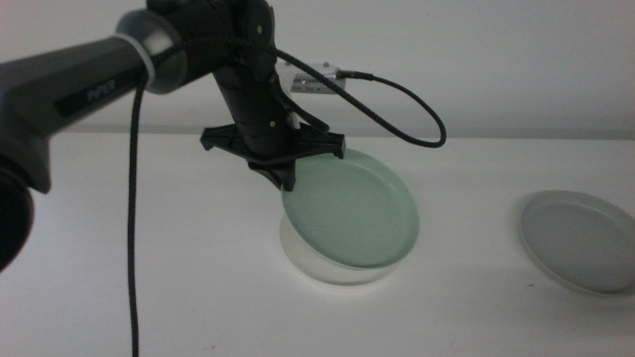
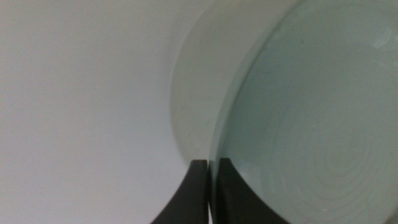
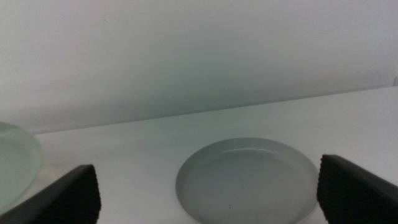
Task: Stack the three bowls on top of each other.
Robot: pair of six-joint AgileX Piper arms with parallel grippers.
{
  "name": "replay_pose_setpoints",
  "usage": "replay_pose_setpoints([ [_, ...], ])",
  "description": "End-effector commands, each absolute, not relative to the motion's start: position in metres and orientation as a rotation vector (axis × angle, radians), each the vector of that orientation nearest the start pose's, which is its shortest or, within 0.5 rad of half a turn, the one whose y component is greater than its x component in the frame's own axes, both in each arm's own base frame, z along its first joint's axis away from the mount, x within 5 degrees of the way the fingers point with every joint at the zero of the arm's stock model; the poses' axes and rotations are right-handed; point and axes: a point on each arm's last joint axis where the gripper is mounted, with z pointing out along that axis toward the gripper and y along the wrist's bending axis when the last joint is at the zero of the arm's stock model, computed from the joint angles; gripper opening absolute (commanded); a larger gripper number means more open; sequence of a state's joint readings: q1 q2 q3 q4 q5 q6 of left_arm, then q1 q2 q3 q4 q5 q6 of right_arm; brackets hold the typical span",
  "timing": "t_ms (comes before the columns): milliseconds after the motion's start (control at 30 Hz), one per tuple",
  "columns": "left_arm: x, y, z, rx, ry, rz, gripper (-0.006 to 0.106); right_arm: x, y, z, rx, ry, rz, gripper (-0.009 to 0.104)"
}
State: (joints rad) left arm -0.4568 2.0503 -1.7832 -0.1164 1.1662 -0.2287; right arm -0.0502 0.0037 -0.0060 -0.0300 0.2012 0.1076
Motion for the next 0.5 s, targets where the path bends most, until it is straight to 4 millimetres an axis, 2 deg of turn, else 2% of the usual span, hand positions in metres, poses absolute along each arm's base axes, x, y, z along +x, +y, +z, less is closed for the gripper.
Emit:
replay_pose_setpoints([
  [0,0.393,-0.203,0.24,0.274,2.901,-0.323,-0.001,0.055,-0.003,0.185,0.104,1.675,0.005,0.093],
  [467,0.4,-0.199,0.211,0.278,2.988,-0.283,-0.001,0.055,-0.003,0.185,0.104,1.675,0.005,0.093],
])
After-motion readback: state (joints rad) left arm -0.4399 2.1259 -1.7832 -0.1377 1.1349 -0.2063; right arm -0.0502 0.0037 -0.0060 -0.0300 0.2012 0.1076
